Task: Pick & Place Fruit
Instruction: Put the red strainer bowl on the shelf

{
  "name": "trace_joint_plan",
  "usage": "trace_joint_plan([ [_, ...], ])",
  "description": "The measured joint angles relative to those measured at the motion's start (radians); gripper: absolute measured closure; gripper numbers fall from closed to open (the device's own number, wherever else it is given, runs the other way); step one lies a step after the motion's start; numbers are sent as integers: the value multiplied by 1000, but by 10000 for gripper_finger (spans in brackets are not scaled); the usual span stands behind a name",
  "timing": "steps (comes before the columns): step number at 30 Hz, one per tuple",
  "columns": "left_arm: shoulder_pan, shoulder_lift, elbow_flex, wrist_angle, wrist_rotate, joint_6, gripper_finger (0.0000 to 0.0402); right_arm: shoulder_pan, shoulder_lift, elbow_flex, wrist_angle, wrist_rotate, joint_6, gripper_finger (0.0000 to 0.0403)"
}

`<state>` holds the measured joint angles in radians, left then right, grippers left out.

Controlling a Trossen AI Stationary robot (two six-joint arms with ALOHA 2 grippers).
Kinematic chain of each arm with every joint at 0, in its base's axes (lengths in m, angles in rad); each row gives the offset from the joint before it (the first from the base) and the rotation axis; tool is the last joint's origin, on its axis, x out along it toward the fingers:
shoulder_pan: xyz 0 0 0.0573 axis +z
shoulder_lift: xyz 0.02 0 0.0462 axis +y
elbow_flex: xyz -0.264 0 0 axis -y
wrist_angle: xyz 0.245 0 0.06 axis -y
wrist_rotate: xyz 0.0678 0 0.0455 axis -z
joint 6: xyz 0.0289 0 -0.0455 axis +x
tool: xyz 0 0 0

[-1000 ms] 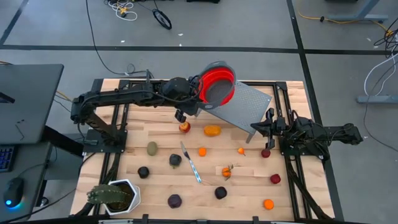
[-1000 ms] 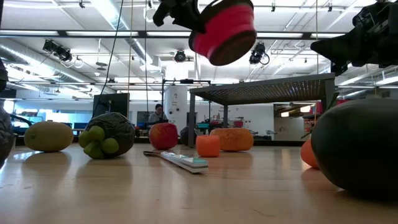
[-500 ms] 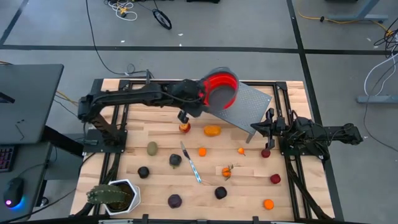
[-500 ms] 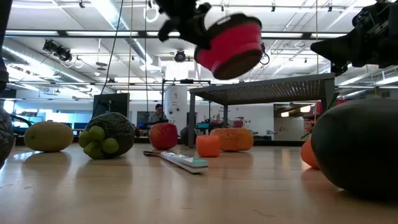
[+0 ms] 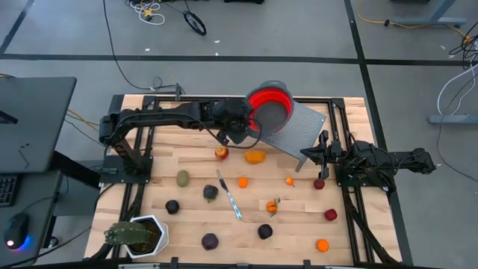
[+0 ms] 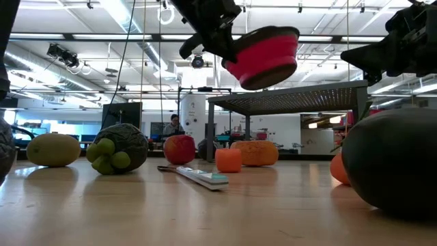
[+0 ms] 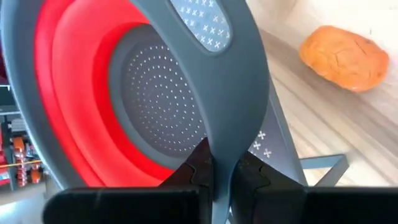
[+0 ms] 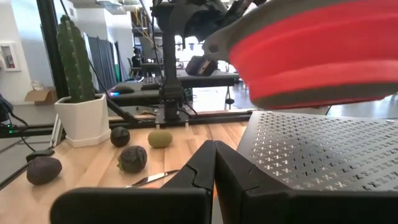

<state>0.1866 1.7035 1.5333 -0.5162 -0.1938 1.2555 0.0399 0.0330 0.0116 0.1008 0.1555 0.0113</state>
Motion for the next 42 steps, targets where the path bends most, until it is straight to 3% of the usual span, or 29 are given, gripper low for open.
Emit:
trace_joint_plan([
  [5, 10, 4, 0, -30, -49, -1, 371, 0, 0, 0, -3, 0, 0, 387],
  [25, 31, 14, 0, -60, -31, -71, 368, 0, 0, 0, -4, 0, 8, 387],
  [42, 26, 36, 1, -51, -91, -119, 301, 0, 0, 0, -9, 0, 8, 387],
])
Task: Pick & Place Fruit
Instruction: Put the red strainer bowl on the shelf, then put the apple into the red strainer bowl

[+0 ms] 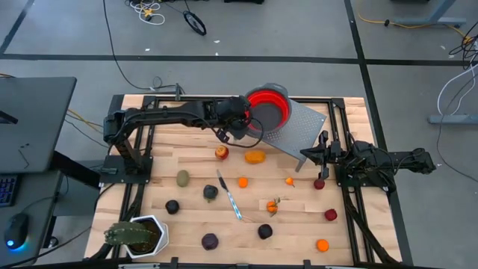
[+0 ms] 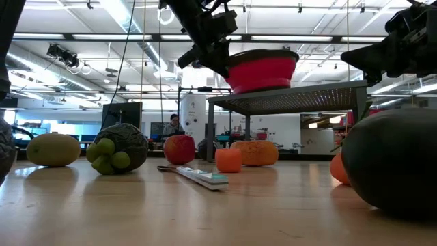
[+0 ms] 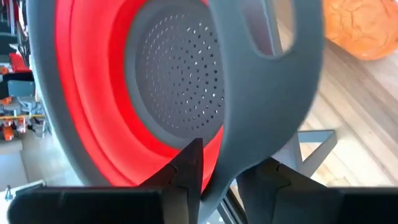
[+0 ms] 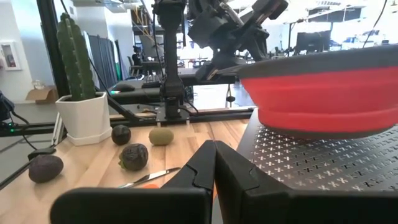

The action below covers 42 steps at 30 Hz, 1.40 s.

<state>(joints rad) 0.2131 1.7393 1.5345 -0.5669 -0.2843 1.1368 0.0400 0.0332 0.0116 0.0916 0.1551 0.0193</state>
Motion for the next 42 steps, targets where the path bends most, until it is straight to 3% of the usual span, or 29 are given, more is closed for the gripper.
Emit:
trace_joint_plan([
  [16, -10, 1, -1, 37, -98, -12, 210, 0, 0, 0, -14, 0, 0, 387],
  [27, -68, -42, -1, 25, -311, -92, 196, 0, 0, 0, -24, 0, 0, 387],
  [32, -84, -114, -1, -47, -269, -256, 196, 0, 0, 0, -29, -5, 0, 387],
  [37, -74, -187, -1, -180, -131, -505, 196, 0, 0, 0, -21, -11, 13, 387],
  [42, -62, -212, -1, -257, -81, -757, 196, 0, 0, 0, 13, -13, 29, 387],
])
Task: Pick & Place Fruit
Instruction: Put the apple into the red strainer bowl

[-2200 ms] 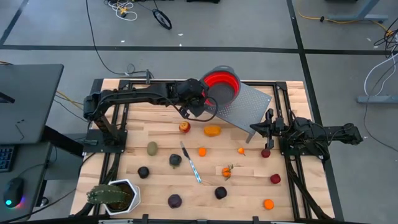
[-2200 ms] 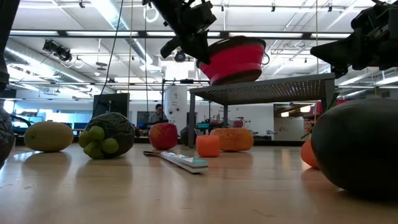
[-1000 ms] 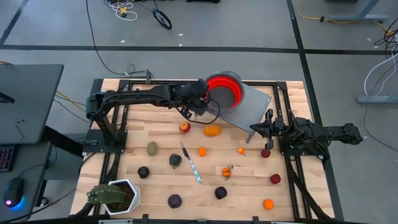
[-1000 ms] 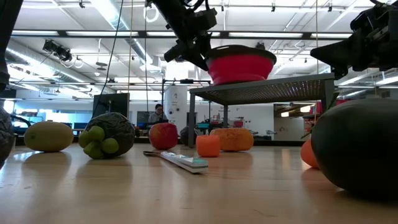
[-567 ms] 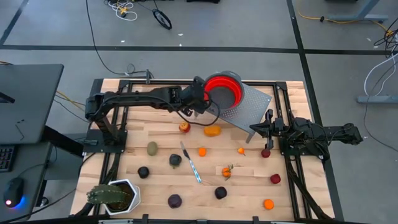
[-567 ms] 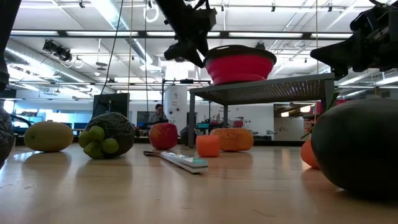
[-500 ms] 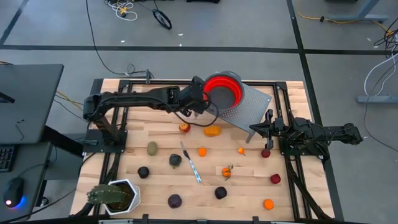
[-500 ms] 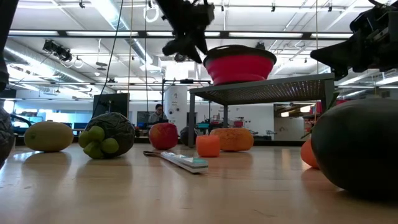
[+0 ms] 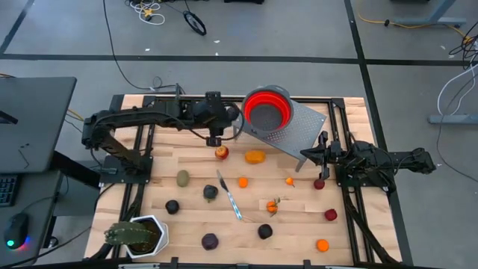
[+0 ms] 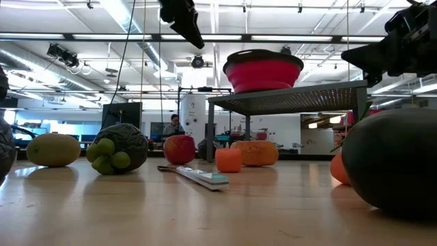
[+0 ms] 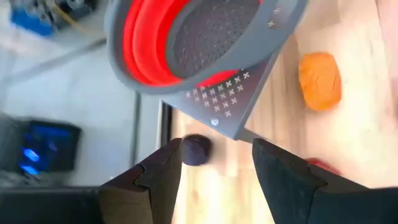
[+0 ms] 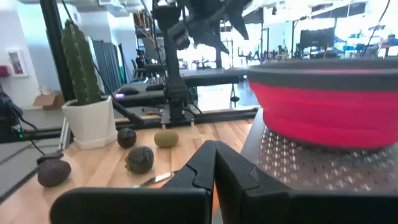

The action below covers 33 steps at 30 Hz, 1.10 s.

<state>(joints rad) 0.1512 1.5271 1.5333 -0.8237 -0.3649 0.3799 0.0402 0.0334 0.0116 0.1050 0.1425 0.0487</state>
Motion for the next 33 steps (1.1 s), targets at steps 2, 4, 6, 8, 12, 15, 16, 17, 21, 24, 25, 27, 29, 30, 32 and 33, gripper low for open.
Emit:
trace_joint_plan([
  [2, 0, 2, -1, -32, 0, -66, 196, 0, 0, 0, 19, -2, -10, 387],
  [4, -2, -1, -30, 11, 4, -106, 197, 0, 0, 0, 40, -18, -26, 387],
  [6, -5, -2, -85, 71, 36, -125, 197, 0, 0, 0, 60, -29, -35, 387],
  [8, -3, -7, -151, 149, 80, -133, 197, 0, 0, 0, 77, -40, -58, 387],
  [12, 1, -13, -248, 248, 115, -143, 197, 0, 0, 0, 127, -31, -135, 387],
  [15, 2, -20, -297, 283, 119, -177, 197, 0, 0, 1, 139, 73, -153, 387],
  [16, 2, -32, -321, 306, 119, -192, 197, 0, 1, 6, 116, 104, -155, 387],
  [17, 2, -46, -351, 333, 119, -203, 197, 0, 6, 13, 92, 134, -155, 387],
  [21, 2, -101, -499, 545, 138, -228, 197, 0, 44, 49, 6, 195, -134, 387],
  [24, 6, -149, -616, 704, 161, -245, 197, 0, 86, 66, 10, 190, -132, 387],
  [25, 7, -164, -656, 753, 164, -259, 197, 0, 101, 78, 10, 190, -132, 387],
  [27, 9, -181, -728, 844, 176, -284, 197, 0, 141, 103, 10, 190, -132, 387],
  [29, 9, -195, -787, 907, 187, -298, 197, 0, 186, 133, 11, 190, -133, 387],
  [30, 9, -196, -807, 929, 193, -305, 197, 0, 210, 150, 10, 189, -135, 387],
  [32, 9, -195, -840, 931, 198, -327, 197, 0, 261, 186, 11, 188, -140, 387],
  [33, 9, -192, -852, 930, 198, -339, 197, 0, 290, 205, 14, 189, -141, 387],
])
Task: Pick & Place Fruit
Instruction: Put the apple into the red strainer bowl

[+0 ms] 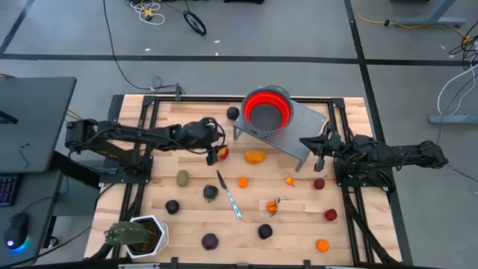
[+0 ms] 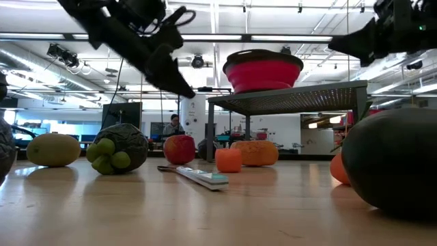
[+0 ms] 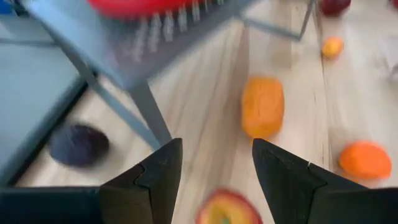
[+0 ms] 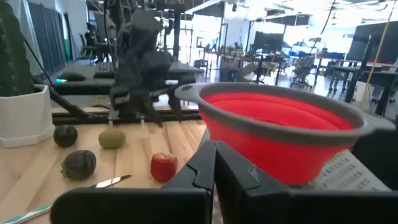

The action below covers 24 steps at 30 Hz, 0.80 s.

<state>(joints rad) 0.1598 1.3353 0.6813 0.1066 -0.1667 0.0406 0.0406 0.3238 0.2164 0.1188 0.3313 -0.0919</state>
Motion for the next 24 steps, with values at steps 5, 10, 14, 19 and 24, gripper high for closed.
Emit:
trace_joint_plan([
  [5, 1, 8, -19, -2, -22, -94, 185, 0, 138, 77, 1, -2, -12, 387],
  [10, 0, 12, -19, -38, -35, -121, 142, 0, 260, 114, 28, -24, -16, 387],
  [14, 0, 45, -20, -47, -108, -158, 100, 7, 329, 131, 85, -99, -27, 384],
  [19, 0, 92, -19, -28, -51, -167, 59, 34, 364, 142, 118, -96, -37, 369],
  [24, 0, 128, -17, -48, -42, -193, 36, 41, 371, 142, 139, -91, -56, 356],
])
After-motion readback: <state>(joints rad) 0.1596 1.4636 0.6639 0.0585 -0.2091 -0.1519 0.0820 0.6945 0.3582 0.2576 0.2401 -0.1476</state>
